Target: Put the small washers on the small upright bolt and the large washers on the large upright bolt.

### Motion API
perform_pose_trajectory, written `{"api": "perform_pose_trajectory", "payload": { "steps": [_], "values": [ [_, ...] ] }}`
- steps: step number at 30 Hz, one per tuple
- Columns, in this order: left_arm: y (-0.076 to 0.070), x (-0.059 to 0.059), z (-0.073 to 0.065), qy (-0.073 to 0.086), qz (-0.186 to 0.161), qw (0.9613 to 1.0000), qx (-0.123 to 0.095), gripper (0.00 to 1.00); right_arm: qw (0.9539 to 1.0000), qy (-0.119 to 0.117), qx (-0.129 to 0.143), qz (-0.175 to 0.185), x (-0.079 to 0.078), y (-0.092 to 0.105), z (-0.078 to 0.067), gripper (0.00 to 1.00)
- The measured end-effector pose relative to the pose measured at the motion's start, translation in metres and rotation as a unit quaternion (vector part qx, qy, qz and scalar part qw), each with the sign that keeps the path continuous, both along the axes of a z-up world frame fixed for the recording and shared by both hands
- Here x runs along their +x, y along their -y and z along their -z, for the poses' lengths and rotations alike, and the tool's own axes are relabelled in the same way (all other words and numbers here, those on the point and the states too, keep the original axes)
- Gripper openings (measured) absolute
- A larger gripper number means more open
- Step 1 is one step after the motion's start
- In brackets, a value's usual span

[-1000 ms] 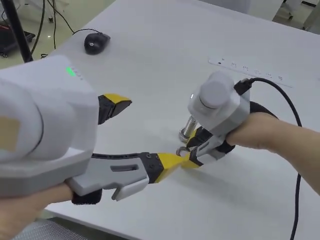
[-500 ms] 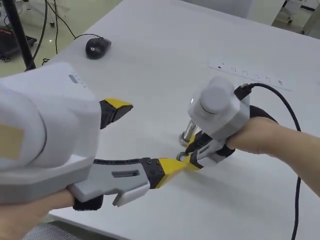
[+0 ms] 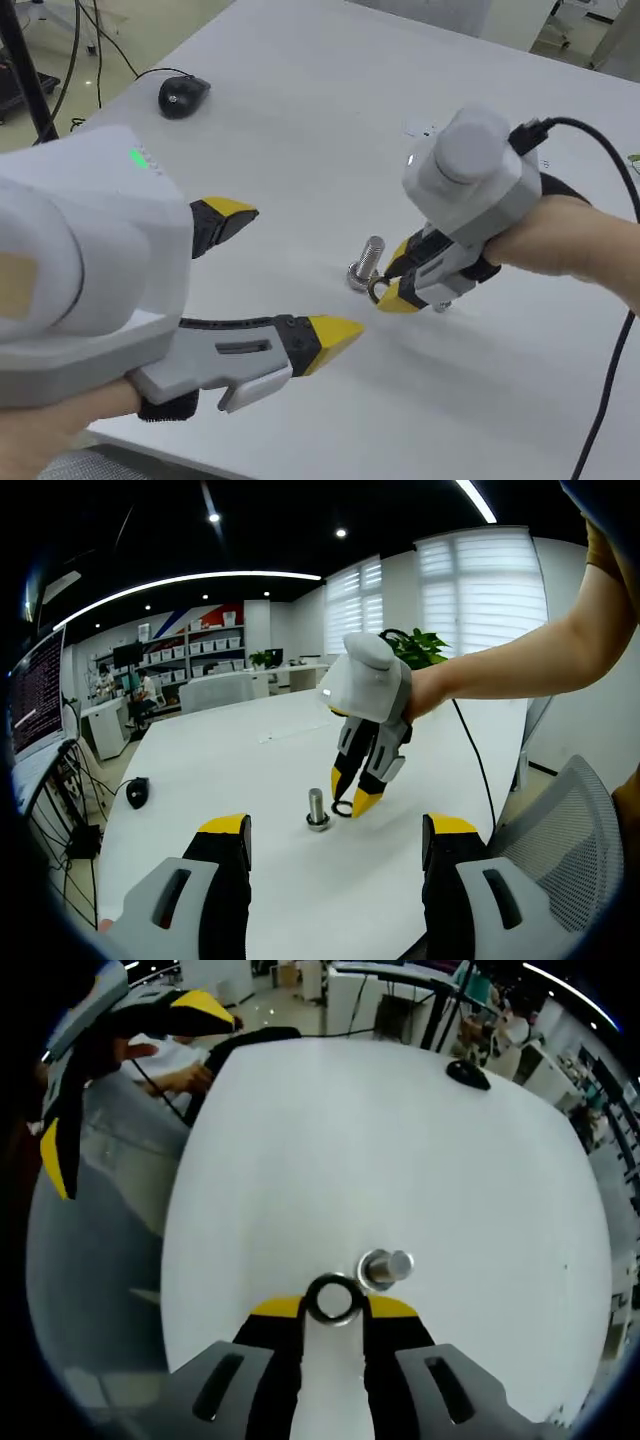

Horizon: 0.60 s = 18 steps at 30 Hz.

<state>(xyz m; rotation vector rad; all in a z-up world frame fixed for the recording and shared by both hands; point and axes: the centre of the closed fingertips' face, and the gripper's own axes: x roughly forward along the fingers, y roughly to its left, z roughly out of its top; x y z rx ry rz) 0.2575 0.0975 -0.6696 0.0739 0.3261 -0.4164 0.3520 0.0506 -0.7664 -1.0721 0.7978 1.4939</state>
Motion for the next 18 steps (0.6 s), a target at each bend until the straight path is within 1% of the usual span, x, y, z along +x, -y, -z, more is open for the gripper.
{"api": "perform_pose_trajectory", "payload": {
  "steps": [3,5,6,9,12,14,15,18],
  "values": [
    [0.001,0.000,-0.001,0.002,0.001,1.0000,-0.001,0.69,0.9998,0.016,0.011,-0.004,0.006,-0.007,-0.017,0.22],
    [0.002,0.000,-0.001,0.003,0.000,1.0000,-0.001,0.69,0.9995,0.025,0.019,-0.006,0.011,-0.011,-0.025,0.22],
    [0.002,0.000,-0.001,0.003,0.001,1.0000,-0.002,0.69,0.9994,0.027,0.021,-0.007,0.013,-0.013,-0.027,0.22],
    [0.003,0.000,-0.001,0.002,0.000,1.0000,-0.001,0.69,0.9991,0.037,0.018,-0.009,0.018,-0.018,-0.028,0.22],
    [0.001,-0.001,-0.002,0.003,-0.002,1.0000,-0.002,0.69,0.9991,0.037,0.018,-0.008,0.024,-0.021,-0.024,0.22],
    [0.000,-0.002,-0.001,0.001,-0.004,1.0000,-0.001,0.69,0.9990,0.040,0.018,-0.008,0.028,-0.023,-0.023,0.22],
    [-0.001,-0.002,-0.001,0.000,-0.005,1.0000,-0.001,0.69,0.9992,0.037,0.016,-0.007,0.028,-0.024,-0.022,0.22],
    [-0.004,-0.002,0.001,-0.002,-0.008,1.0000,-0.003,0.69,0.9992,0.038,0.012,-0.010,0.028,-0.026,-0.018,0.22]
  ]
}}
